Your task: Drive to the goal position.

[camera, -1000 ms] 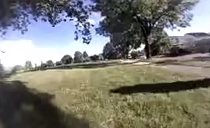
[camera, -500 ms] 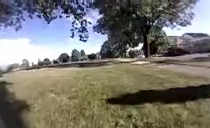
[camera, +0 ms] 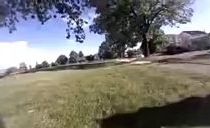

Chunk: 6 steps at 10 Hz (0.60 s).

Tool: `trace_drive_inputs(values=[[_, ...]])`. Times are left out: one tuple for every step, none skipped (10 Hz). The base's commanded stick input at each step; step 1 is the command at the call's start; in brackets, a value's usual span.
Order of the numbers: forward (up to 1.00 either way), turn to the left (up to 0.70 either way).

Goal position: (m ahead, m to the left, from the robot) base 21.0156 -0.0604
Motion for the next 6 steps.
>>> trace_drive_inputs(values=[[1.0, 0.0], [1.0, 0.0], [1.0, 0.0], [1.0, 0.0], [1.0, 0.0], [1.0, 0.0]])
